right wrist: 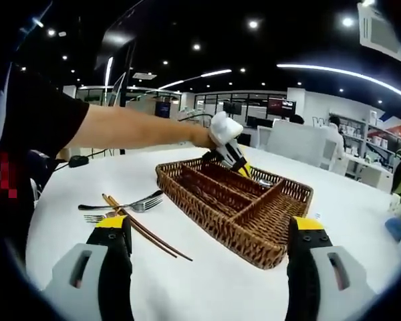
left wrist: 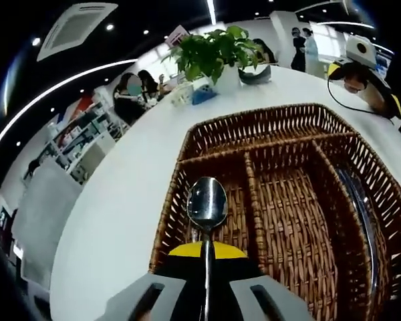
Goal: Arrange the knives, forks, and spoons in their matching storage slots by inserting each utensil handle-first until every utensil is classified and aligned in the correct compartment
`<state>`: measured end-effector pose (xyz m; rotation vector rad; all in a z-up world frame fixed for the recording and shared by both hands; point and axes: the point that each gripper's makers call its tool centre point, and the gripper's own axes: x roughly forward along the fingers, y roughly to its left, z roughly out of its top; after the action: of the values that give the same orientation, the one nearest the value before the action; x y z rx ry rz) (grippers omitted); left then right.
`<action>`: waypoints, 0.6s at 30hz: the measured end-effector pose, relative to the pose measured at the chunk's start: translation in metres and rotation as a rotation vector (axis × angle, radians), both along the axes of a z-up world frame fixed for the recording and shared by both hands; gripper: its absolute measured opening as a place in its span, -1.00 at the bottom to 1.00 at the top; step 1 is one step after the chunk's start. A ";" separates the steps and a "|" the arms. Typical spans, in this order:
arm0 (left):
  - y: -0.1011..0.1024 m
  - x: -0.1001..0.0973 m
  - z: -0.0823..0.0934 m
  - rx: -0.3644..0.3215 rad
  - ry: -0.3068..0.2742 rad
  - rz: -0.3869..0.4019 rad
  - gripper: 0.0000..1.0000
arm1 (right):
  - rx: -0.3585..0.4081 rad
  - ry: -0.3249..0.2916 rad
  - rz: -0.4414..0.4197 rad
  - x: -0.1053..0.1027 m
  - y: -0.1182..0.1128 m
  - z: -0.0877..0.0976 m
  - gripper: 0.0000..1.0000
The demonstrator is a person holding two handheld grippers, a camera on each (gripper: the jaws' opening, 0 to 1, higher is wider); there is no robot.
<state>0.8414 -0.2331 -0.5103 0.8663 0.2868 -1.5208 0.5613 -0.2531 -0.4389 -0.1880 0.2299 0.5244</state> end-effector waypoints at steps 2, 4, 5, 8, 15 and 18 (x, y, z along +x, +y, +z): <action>0.000 0.001 -0.002 -0.008 0.013 -0.003 -1.00 | -0.007 0.000 -0.002 0.000 0.000 -0.001 0.99; -0.001 0.004 -0.004 -0.011 0.023 0.006 -0.99 | -0.005 -0.003 -0.003 0.000 0.000 0.000 0.99; -0.001 0.003 -0.004 -0.011 0.033 0.007 -0.99 | -0.002 -0.004 -0.005 0.000 -0.001 0.001 0.99; -0.002 0.003 -0.006 -0.010 0.043 0.003 -0.99 | -0.001 -0.002 -0.008 0.001 -0.002 0.000 0.99; -0.003 0.002 -0.009 -0.001 0.050 -0.016 -0.98 | -0.008 0.008 0.001 0.001 0.001 -0.004 0.99; -0.003 0.002 -0.008 -0.002 0.032 -0.032 -0.97 | -0.013 0.009 -0.003 0.002 0.000 -0.005 0.99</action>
<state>0.8433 -0.2364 -0.5180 0.8487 0.2958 -1.5653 0.5629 -0.2531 -0.4439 -0.1975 0.2424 0.5213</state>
